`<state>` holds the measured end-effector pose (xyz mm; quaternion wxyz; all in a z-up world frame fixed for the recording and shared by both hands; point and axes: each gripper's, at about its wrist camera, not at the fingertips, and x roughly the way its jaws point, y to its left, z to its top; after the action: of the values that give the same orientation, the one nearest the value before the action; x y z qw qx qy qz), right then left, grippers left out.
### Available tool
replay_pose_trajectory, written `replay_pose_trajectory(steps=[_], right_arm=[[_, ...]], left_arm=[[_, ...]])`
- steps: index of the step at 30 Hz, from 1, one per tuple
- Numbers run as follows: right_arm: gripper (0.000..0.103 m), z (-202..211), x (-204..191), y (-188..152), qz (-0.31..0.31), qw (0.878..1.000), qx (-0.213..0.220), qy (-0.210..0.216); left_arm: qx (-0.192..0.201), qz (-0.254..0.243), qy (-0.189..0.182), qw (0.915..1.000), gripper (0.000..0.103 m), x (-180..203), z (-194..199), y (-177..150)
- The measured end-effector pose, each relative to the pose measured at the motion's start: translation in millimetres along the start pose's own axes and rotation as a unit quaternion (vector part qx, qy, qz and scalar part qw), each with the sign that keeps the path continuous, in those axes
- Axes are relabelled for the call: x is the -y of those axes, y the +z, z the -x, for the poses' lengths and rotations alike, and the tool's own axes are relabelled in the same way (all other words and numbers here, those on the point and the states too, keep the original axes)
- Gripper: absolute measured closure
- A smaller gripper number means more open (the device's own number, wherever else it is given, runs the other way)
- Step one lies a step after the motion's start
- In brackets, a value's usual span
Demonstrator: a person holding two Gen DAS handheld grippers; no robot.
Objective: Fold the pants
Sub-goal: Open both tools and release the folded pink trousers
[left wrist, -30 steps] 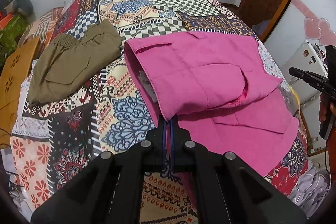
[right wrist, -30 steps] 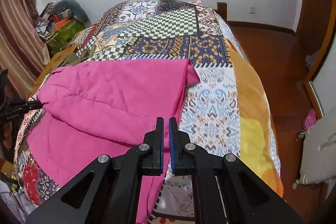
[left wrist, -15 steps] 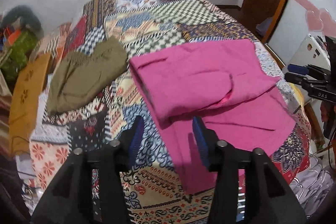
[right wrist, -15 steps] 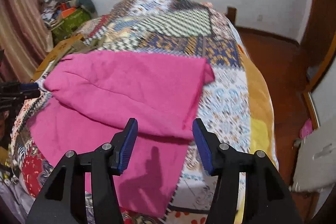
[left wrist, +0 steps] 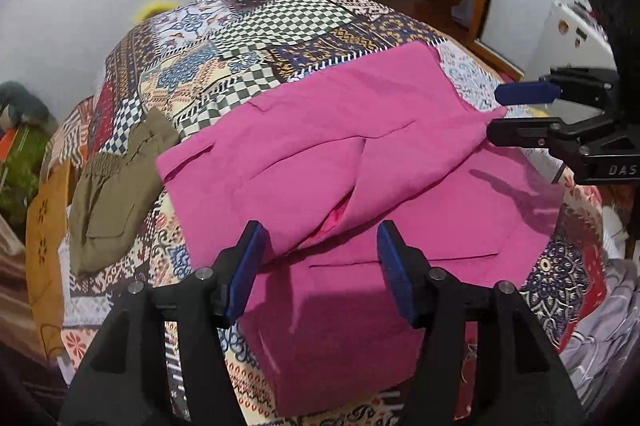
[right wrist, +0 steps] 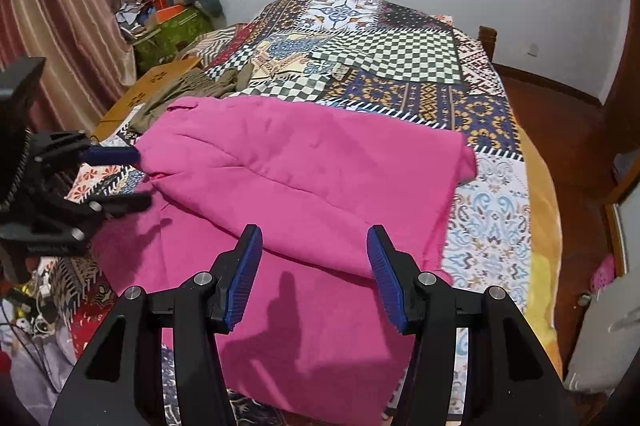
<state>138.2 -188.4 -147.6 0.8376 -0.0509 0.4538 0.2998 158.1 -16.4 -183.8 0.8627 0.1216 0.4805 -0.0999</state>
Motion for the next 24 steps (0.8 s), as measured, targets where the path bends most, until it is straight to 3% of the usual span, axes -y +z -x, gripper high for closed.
replay_pose_trajectory(steps=[13, 15, 17, 20, 24], right_arm=[[0.052, -19.7, -15.5, 3.8, 0.019, 1.000, -0.015, 0.020], [0.052, -23.3, -17.5, 4.4, 0.022, 0.999, -0.019, 0.023], [0.052, -26.8, -19.5, 4.7, 0.025, 0.999, -0.021, 0.025], [0.052, -32.7, -22.1, 5.1, 0.029, 0.999, -0.026, 0.028], [0.052, -40.6, -23.4, 5.4, 0.031, 0.998, -0.033, 0.032]], left_arm=[[-0.019, -0.045, 0.003, 0.9988, 0.043, 13.0, -30.7, 9.4], [-0.013, -0.047, 0.000, 0.9988, 0.048, 12.1, -30.4, 11.1], [-0.012, -0.049, 0.001, 0.9987, 0.062, 11.6, -30.6, 12.5], [-0.008, -0.046, -0.009, 0.9989, 0.072, 7.5, -29.2, 15.7], [-0.001, -0.026, -0.038, 0.9990, 0.076, -1.2, -26.3, 20.7]])
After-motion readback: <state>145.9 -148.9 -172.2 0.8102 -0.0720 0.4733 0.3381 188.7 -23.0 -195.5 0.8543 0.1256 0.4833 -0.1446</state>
